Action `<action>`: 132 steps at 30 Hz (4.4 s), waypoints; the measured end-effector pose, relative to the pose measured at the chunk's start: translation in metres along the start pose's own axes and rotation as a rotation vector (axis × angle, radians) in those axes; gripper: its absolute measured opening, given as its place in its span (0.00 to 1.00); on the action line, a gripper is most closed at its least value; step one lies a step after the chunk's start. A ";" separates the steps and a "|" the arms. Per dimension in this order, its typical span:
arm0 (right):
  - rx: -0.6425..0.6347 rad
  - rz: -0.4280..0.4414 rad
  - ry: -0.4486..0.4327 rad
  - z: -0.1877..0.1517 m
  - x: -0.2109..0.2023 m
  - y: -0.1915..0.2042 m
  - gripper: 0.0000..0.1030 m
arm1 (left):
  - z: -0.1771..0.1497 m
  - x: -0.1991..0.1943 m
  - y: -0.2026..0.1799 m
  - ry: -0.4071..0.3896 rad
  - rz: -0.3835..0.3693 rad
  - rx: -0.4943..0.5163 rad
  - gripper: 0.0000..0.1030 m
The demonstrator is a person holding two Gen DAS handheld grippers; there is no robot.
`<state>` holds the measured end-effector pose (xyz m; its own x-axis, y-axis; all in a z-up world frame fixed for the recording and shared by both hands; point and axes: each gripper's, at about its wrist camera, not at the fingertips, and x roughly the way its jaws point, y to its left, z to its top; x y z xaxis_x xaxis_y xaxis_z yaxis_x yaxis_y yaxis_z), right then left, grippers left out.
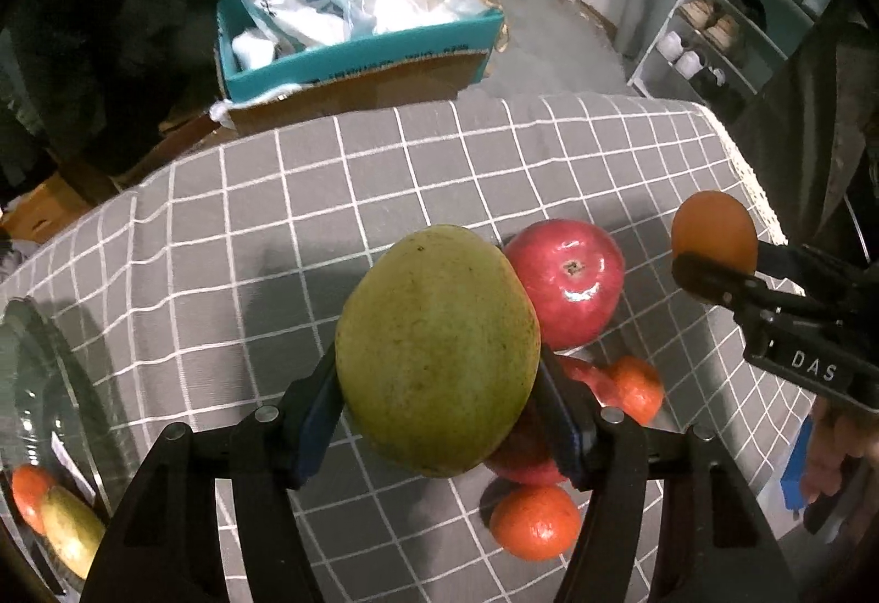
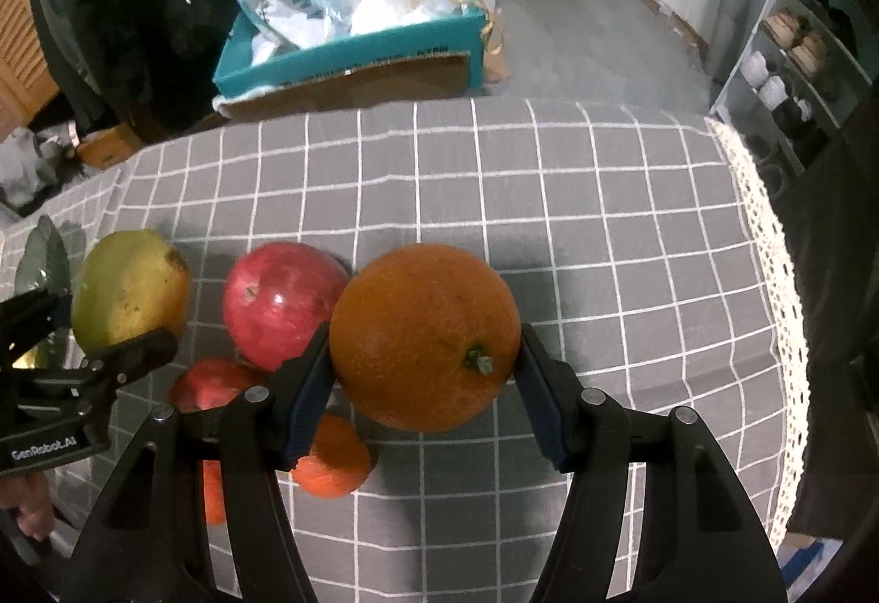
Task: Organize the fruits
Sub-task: 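Grasp a green pear with the left tool while the right tool grasps an orange, then lift and carry the pear in the left tool and orange in the right tool over the bowl, then lower the green pear into the bowl and open the left tool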
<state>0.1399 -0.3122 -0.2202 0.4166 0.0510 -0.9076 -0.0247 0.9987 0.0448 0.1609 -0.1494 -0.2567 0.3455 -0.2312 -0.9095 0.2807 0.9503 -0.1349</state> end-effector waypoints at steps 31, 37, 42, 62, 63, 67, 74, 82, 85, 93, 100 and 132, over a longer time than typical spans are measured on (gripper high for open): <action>-0.083 0.046 -0.277 0.015 -0.114 0.053 0.61 | -0.008 -0.141 0.018 -0.301 0.010 -0.021 0.65; -0.105 0.072 -0.322 0.016 -0.133 0.066 0.61 | -0.014 -0.162 0.028 -0.343 0.018 -0.038 0.65; -0.126 0.089 -0.357 0.016 -0.147 0.077 0.61 | -0.020 -0.179 0.037 -0.376 0.030 -0.050 0.65; -0.214 0.147 -0.405 0.018 -0.166 0.132 0.61 | -0.040 -0.210 0.075 -0.434 0.077 -0.116 0.65; -0.219 0.152 -0.403 0.019 -0.165 0.137 0.61 | -0.040 -0.210 0.077 -0.434 0.079 -0.119 0.65; -0.235 0.166 -0.396 0.022 -0.163 0.150 0.61 | -0.046 -0.211 0.090 -0.434 0.084 -0.141 0.65; -0.258 0.201 -0.378 0.027 -0.156 0.175 0.61 | -0.055 -0.214 0.114 -0.437 0.105 -0.185 0.65; -0.290 0.240 -0.352 0.032 -0.145 0.213 0.61 | -0.066 -0.218 0.148 -0.437 0.131 -0.248 0.65; -0.301 0.260 -0.338 0.035 -0.139 0.229 0.61 | -0.069 -0.217 0.160 -0.433 0.142 -0.266 0.65; -0.338 0.294 -0.313 0.037 -0.127 0.264 0.61 | -0.077 -0.213 0.194 -0.416 0.177 -0.322 0.65; -0.369 0.314 -0.281 0.036 -0.112 0.292 0.61 | -0.086 -0.203 0.217 -0.384 0.202 -0.358 0.65; -0.432 0.313 -0.075 0.026 -0.008 0.353 0.61 | -0.113 -0.107 0.278 -0.143 0.216 -0.483 0.65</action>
<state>0.1510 0.0396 -0.1863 0.3924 0.3619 -0.8456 -0.5233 0.8439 0.1183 0.1008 0.1626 -0.2414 0.4775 -0.0142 -0.8785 -0.2412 0.9593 -0.1467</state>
